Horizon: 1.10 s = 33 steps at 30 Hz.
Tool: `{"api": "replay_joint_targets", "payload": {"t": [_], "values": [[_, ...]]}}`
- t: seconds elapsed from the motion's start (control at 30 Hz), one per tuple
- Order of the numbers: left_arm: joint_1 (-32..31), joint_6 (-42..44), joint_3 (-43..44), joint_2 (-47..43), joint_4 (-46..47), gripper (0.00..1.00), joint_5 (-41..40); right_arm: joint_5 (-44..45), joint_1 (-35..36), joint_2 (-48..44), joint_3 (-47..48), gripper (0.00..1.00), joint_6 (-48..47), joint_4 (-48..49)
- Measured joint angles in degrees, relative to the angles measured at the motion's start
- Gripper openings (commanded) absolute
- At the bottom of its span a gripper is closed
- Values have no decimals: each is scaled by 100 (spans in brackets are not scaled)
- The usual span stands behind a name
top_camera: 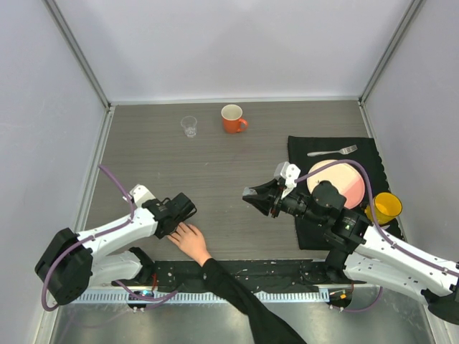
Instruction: Paint the nails
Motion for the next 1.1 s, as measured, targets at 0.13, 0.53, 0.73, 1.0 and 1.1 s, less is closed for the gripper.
{"api": "replay_joint_targets", "payload": {"t": [0.13, 0.53, 0.73, 1.0, 1.1], "values": [[57, 20, 0, 33, 63, 0, 0, 2, 2, 52, 0, 1, -2, -2], [184, 42, -2, 63, 142, 0, 55, 2, 0, 63, 0, 1, -2, 0], [184, 46, -2, 61, 96, 0, 122, 0, 2, 63, 0, 1, -2, 0], [186, 177, -2, -236, 13, 0, 212, 0, 2, 61, 0, 1, -2, 0], [186, 280, -42, -358, 48, 0, 256, -2, 2, 61, 0, 1, -2, 0]]}}
